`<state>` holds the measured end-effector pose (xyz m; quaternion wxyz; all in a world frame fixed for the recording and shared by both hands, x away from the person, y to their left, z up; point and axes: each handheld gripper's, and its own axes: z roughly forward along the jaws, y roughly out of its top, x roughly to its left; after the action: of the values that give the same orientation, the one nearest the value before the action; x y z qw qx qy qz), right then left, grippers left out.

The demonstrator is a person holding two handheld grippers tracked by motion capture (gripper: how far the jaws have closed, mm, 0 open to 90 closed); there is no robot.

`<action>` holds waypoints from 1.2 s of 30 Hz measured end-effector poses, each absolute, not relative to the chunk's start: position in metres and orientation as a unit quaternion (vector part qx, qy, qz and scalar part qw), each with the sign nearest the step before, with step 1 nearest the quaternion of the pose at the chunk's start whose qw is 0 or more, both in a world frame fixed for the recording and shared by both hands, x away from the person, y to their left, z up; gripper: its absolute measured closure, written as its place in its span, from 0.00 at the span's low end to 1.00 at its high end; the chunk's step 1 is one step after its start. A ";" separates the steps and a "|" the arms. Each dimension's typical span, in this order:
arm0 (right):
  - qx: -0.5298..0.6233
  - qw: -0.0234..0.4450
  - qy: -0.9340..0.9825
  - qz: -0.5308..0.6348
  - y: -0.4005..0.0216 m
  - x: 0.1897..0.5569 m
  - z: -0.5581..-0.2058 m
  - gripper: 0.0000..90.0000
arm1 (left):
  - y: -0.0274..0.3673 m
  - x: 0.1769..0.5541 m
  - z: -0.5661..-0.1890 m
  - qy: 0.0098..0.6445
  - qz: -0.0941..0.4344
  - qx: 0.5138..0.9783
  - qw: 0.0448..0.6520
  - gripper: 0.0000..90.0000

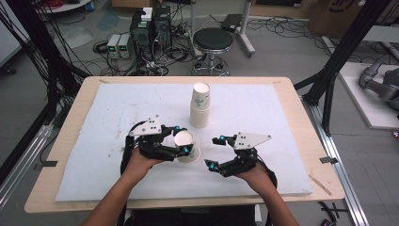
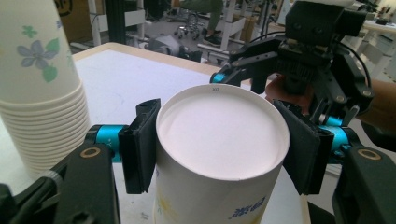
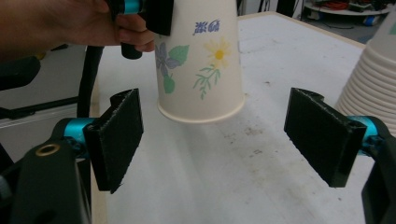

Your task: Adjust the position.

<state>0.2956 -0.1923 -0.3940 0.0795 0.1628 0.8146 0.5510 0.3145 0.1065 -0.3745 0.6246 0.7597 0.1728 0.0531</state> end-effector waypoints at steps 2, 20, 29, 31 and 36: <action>0.160 0.079 0.816 0.549 -0.190 0.295 -0.396 0.22 | 0.105 0.314 -0.374 0.169 0.053 0.762 0.623 0.40; 0.142 0.063 0.824 0.545 -0.180 0.291 -0.404 0.22 | 0.086 0.310 -0.379 0.141 0.000 0.753 0.643 0.40; 0.131 0.050 0.826 0.546 -0.175 0.290 -0.406 0.22 | 0.077 0.308 -0.380 0.129 -0.021 0.754 0.644 0.40; 0.129 0.050 0.827 0.545 -0.174 0.290 -0.406 0.23 | 0.075 0.308 -0.380 0.129 -0.025 0.752 0.645 0.40; 0.122 0.043 0.826 0.549 -0.173 0.290 -0.406 0.29 | 0.073 0.307 -0.381 0.127 -0.032 0.750 0.649 0.40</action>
<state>0.2899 -0.1734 -0.4064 0.0428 0.1220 0.8259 0.5488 0.3075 0.0733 -0.3808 0.6489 0.7496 0.1265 -0.0321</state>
